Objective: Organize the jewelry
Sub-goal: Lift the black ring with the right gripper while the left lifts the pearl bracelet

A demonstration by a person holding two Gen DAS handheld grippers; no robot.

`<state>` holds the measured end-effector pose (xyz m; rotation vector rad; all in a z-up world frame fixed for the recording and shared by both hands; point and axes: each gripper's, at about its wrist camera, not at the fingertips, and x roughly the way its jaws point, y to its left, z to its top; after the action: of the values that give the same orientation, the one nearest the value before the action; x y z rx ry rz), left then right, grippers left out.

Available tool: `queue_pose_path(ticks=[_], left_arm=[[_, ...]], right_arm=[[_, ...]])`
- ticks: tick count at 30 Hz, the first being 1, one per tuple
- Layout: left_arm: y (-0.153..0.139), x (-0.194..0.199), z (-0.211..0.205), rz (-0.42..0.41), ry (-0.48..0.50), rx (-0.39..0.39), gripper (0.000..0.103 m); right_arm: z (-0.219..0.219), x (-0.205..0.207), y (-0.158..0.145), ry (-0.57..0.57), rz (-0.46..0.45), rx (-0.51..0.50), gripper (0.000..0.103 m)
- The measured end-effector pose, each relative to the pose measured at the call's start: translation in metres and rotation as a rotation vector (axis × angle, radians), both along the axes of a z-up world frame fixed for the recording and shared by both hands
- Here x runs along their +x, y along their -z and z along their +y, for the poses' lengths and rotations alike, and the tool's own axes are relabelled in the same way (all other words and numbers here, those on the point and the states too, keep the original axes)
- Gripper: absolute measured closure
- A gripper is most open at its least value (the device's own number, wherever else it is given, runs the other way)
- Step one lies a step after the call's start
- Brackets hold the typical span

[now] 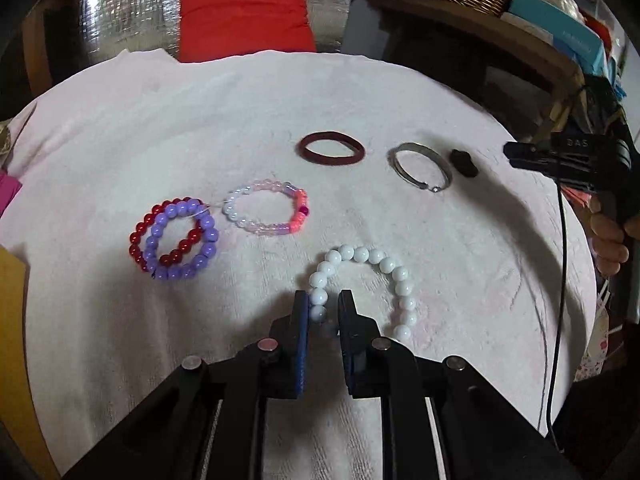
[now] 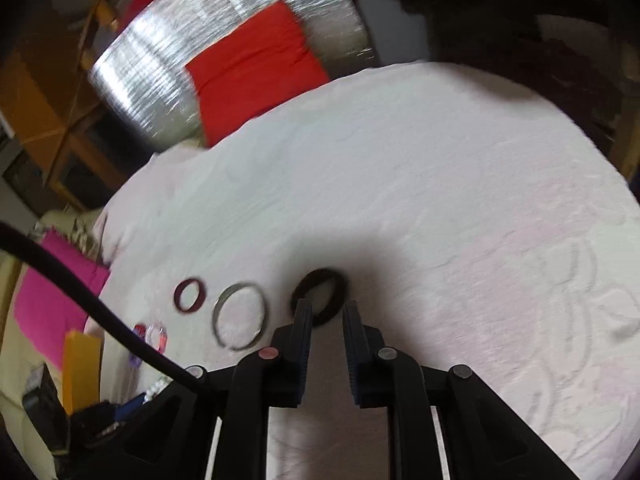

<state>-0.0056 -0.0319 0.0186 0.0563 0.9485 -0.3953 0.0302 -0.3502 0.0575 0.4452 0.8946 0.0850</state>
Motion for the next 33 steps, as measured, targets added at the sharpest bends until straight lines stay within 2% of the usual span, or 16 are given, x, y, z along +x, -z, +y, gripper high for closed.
queue_pose_path(ticks=[1, 4, 8, 10, 12, 13, 17, 20, 25, 30, 31, 33], left_arm=[[0.001, 0.001, -0.001, 0.002, 0.002, -0.001, 0.085], [0.003, 0.001, -0.006, -0.001, 0.011, 0.001, 0.067], [0.005, -0.002, -0.017, -0.018, 0.032, 0.035, 0.065], [0.005, 0.000, -0.016, -0.013, 0.022, 0.024, 0.065], [0.004, 0.002, -0.016, -0.010, 0.008, 0.013, 0.068], [0.004, 0.003, -0.015, -0.012, 0.001, 0.015, 0.073], [0.001, 0.003, -0.009, -0.012, -0.016, 0.005, 0.085], [-0.006, 0.001, -0.004, -0.023, -0.028, -0.010, 0.088], [-0.015, -0.004, 0.004, -0.044, -0.030, -0.031, 0.090], [-0.013, -0.013, 0.008, -0.038, 0.020, -0.026, 0.090], [-0.012, -0.013, 0.007, -0.038, 0.018, -0.013, 0.086], [-0.009, -0.015, 0.002, -0.032, 0.029, 0.001, 0.068]], right_arm=[[-0.004, 0.002, 0.001, 0.018, 0.001, 0.003, 0.076], [-0.007, 0.009, 0.010, 0.040, 0.031, 0.026, 0.071], [0.011, 0.023, 0.020, 0.046, 0.053, -0.033, 0.071], [0.014, 0.024, 0.026, 0.049, 0.056, -0.046, 0.071], [0.018, 0.029, 0.032, 0.041, 0.068, -0.053, 0.071], [0.022, 0.032, 0.036, 0.035, 0.074, -0.082, 0.071], [0.033, 0.035, 0.037, 0.018, 0.044, -0.179, 0.092], [0.033, 0.029, 0.027, 0.003, 0.012, -0.192, 0.092], [0.020, 0.016, 0.007, 0.003, -0.051, -0.138, 0.092], [0.015, -0.002, -0.006, -0.026, -0.081, -0.105, 0.092], [0.014, -0.005, -0.006, -0.036, -0.081, -0.103, 0.092], [0.016, -0.011, -0.008, -0.049, -0.074, -0.108, 0.092]])
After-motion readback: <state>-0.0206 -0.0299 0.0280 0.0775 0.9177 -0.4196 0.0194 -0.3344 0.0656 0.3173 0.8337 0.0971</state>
